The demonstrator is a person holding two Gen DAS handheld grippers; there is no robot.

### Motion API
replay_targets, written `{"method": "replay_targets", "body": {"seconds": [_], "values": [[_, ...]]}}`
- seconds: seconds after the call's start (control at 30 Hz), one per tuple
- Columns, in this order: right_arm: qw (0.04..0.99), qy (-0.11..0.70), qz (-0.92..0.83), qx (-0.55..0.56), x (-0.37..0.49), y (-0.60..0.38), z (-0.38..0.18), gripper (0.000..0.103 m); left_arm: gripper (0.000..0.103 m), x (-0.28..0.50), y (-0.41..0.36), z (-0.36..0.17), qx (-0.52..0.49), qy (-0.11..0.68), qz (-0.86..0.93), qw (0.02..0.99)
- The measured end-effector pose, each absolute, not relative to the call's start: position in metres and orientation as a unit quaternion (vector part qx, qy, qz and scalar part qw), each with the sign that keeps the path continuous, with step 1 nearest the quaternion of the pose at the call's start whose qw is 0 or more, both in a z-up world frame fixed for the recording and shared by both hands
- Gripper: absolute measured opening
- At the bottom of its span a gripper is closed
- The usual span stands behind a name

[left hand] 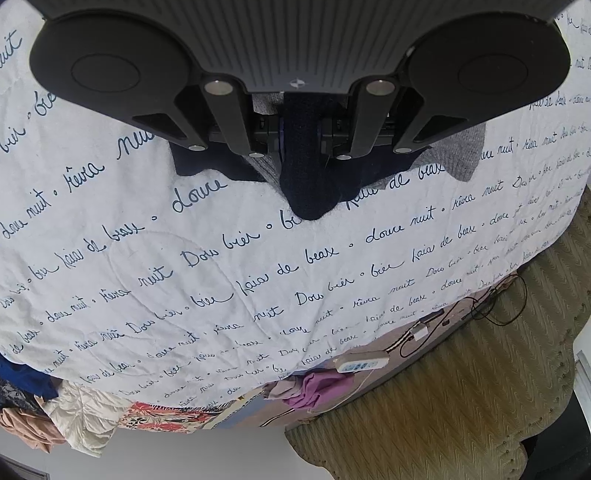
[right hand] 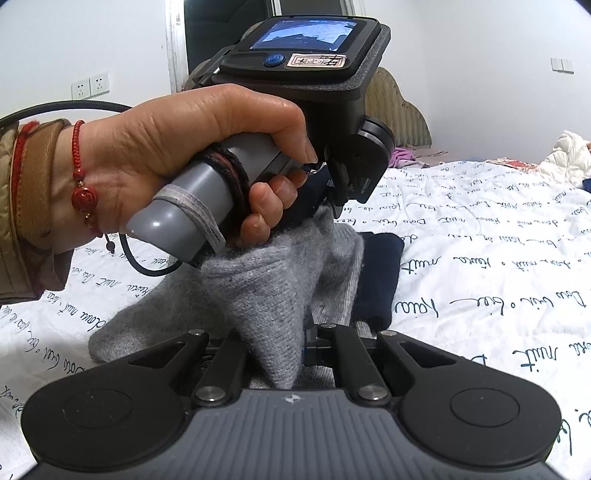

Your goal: Fold small clothes

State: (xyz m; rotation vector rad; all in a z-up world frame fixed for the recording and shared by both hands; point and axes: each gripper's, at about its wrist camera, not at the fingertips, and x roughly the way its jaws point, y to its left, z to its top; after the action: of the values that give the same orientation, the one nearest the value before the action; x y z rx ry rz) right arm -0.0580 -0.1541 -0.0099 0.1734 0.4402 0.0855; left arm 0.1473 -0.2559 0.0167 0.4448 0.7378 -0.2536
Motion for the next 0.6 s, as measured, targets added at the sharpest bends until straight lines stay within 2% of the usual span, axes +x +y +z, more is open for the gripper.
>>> {"method": "replay_targets", "body": {"seconds": [0.6], "values": [[0.967,0.223,0.046,0.116,-0.065,-0.172,-0.012,0.007,0.015,0.147,-0.262,0.011,0.226,0.351,-0.116,0.901]]}}
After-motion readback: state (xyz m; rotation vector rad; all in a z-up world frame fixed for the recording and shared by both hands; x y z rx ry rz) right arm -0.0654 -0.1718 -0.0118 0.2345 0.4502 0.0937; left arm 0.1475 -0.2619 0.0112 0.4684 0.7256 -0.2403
